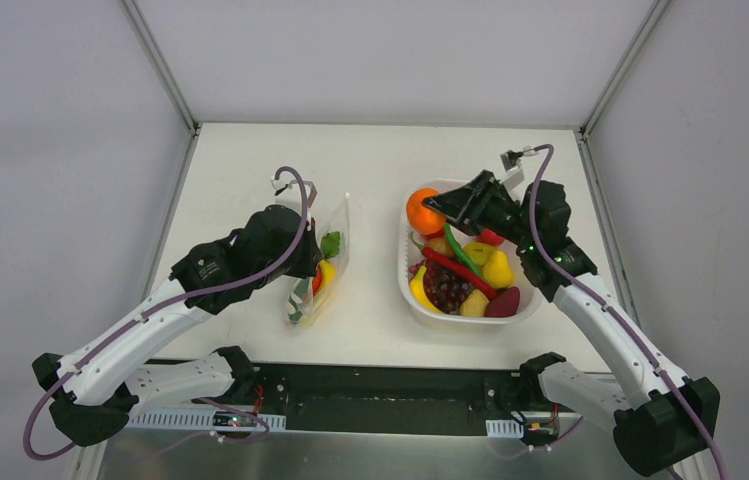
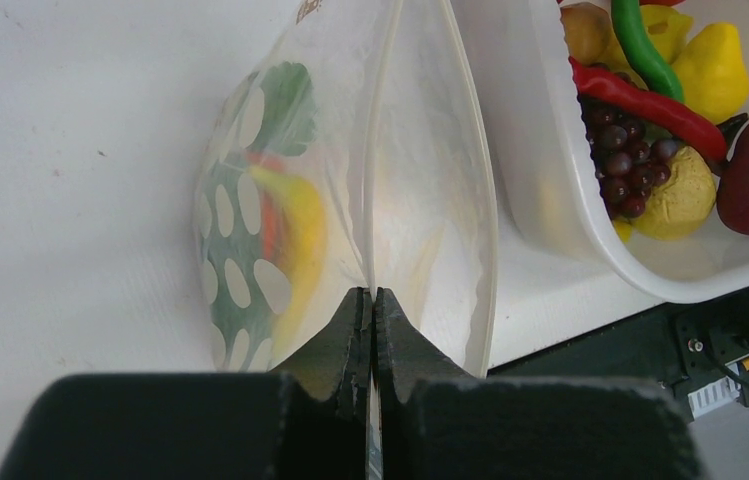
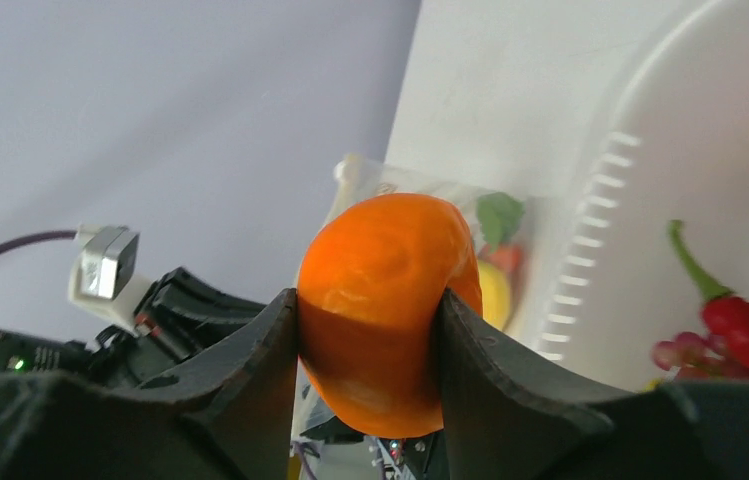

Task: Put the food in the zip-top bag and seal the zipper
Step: Place the fake fruit in the zipper food storage bag.

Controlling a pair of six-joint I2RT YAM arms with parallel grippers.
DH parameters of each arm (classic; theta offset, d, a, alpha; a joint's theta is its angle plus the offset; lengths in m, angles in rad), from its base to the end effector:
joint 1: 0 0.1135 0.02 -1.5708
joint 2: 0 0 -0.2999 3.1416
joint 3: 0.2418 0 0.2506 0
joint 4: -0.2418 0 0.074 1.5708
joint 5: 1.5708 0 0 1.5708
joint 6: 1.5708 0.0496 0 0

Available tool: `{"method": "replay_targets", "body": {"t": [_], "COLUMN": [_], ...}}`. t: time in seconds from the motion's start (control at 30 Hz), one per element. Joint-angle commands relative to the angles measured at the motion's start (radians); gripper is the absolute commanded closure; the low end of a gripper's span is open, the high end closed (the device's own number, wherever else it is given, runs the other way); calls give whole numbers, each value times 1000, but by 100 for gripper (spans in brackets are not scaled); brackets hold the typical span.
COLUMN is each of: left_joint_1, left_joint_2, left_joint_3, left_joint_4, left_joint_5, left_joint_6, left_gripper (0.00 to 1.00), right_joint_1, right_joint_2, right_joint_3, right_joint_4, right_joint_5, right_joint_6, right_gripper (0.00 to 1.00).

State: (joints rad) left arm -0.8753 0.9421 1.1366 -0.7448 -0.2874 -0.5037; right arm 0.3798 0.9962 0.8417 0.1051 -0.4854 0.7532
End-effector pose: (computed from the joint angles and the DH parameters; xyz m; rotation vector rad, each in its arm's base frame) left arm 0.1225 -0.1249 0.3984 0.2243 2.1282 -0.5213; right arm 0.1998 0.1047 0.3813 -0.0791 1.7675 1.2394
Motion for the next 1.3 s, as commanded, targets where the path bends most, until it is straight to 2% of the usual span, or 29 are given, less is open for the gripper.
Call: {"method": "replay_targets", "body": {"t": [0.0,0.17,0.27,0.5,0.63,0.77,0.83,1.03,1.17,1.27], "left_joint_1": [8,7,8,7,8,8,8,7,7,7], "left_joint_2": [0,-5,-6,-6,-12,-22,-26,-29,-36,-44], "left_joint_3": [37,26,18,4,-4,-8,-9,-12,-14,-18], "left_joint_4": [19,33,43,67,73,68,70,70,61,59], "left_joint_5": [18,23,32,36,22,-1,-10,-21,-27,-33], "left_joint_6": [10,1,-7,-23,-26,-29,-29,-30,-33,-35], "left_gripper": [100,100,100,100,100,100,100,100,100,100], "right_joint_1": [154,327,422,531,577,596,599,603,603,603], "right_joint_2": [27,118,156,255,284,284,295,329,331,314], "right_joint_3": [76,135,135,177,200,215,244,293,302,305], "right_joint_4": [138,176,217,238,155,97,44,5,5,-7], "right_joint_5": [1,85,191,297,418,509,509,384,330,330], "right_joint_6": [40,15,-13,-26,-63,-140,-182,-237,-256,-263], "right_gripper": [75,75,75,75,73,67,60,40,32,31]}}
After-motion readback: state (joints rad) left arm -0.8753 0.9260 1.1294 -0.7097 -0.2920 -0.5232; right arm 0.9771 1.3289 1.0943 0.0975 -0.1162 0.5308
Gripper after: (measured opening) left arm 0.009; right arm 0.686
